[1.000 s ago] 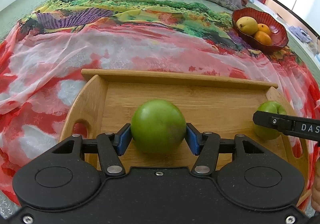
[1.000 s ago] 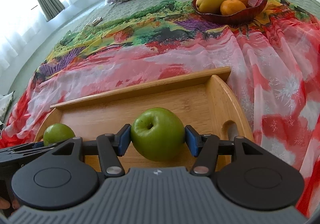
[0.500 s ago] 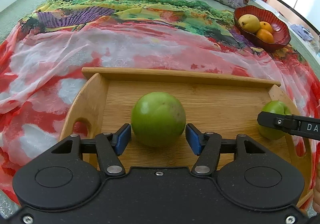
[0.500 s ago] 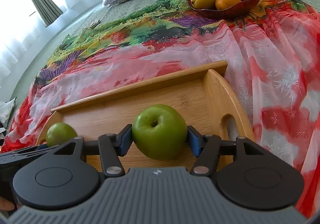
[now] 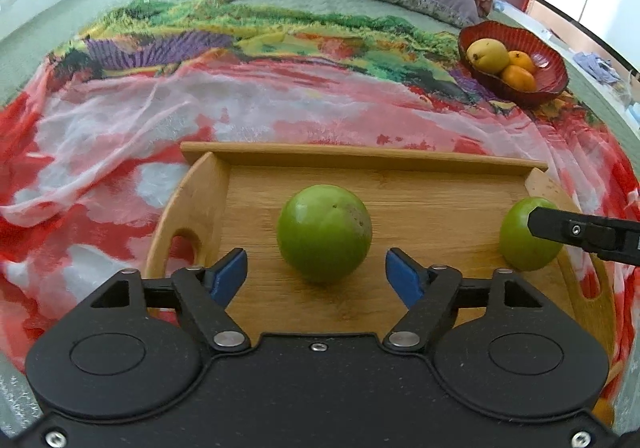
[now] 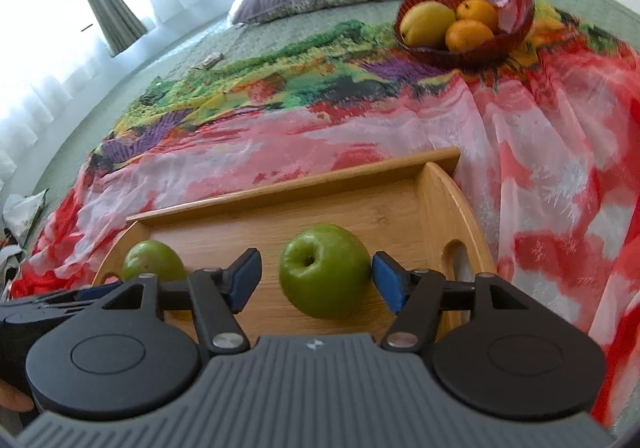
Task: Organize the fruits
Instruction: 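Lower and release the green citrus with the left tool while the right tool releases the apple, then withdraw both open tools from the tray back toward the loose fruits, then grasp a small tangerine with the left tool while the right tool grasps the dull-orange citrus, then carry the tangerine with the left tool while the right tool carries the dull-orange citrus onto the tray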
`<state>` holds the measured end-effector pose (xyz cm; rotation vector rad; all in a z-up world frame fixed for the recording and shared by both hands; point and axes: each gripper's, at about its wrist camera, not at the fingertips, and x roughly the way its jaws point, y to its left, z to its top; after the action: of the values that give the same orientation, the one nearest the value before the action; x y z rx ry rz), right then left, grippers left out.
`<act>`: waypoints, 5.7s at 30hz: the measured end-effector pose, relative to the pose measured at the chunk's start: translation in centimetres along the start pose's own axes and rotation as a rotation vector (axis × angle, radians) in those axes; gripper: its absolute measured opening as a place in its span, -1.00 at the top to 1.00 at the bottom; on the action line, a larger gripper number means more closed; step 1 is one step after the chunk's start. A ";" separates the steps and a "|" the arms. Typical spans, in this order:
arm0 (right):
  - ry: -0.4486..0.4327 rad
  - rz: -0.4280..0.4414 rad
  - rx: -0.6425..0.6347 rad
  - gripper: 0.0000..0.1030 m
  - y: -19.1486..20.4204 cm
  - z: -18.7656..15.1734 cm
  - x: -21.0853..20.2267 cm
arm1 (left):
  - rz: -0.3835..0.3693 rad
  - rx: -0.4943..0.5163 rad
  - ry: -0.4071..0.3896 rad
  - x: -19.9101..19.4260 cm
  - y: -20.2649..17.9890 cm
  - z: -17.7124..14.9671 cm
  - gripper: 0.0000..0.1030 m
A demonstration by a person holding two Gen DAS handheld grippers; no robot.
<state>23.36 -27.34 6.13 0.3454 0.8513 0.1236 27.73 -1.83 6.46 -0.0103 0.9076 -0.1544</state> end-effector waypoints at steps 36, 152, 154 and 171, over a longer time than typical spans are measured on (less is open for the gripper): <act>-0.148 0.038 -0.290 -0.82 1.3 -10.2 -9.7 | -0.096 0.143 -0.259 -13.3 -1.8 -13.0 -0.95; -0.419 -0.163 -0.290 -0.04 2.0 -13.8 -8.5 | 0.014 0.052 -0.373 -10.1 -0.6 -12.7 0.38; -0.404 -0.161 -0.283 -0.04 2.0 -13.1 -7.7 | 0.014 0.045 -0.361 -9.2 -0.6 -12.0 0.38; -0.312 -0.168 -0.242 -0.04 1.5 -11.2 -3.2 | 0.045 0.028 -0.270 -2.5 -0.8 -9.2 0.38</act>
<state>12.85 -23.96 2.17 0.0618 0.5461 0.0143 18.90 -1.71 2.82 0.0151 0.6358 -0.1200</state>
